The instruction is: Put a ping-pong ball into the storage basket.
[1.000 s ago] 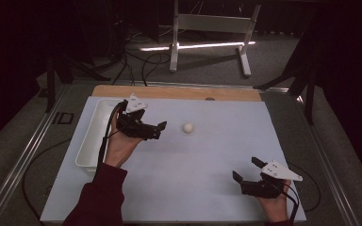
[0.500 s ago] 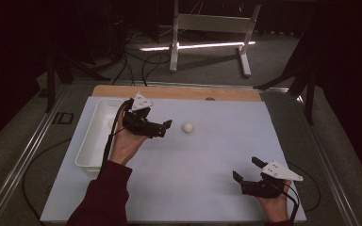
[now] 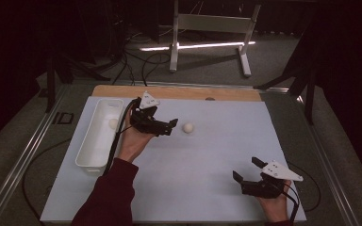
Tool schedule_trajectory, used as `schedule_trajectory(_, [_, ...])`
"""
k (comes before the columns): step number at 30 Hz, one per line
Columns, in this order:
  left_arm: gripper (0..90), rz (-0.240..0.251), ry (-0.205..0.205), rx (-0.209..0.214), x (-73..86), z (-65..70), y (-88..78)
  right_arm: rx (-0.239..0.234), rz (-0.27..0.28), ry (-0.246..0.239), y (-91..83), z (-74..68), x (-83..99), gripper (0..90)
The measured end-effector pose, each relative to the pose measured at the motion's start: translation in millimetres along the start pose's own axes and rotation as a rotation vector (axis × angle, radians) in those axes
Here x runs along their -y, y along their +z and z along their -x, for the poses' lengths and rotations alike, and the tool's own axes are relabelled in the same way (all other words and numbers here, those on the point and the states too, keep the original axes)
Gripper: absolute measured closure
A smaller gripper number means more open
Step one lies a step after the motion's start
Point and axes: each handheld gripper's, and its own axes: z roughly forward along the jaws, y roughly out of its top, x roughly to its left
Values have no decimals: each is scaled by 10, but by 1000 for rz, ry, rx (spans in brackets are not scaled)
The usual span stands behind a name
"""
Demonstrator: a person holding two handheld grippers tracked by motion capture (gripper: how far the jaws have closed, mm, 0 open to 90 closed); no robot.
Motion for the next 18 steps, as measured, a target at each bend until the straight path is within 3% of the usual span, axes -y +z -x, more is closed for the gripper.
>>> schedule_trajectory(18, [1,-28,-16,46,12,-49,303,-6,1,3,4,-14,-3,77])
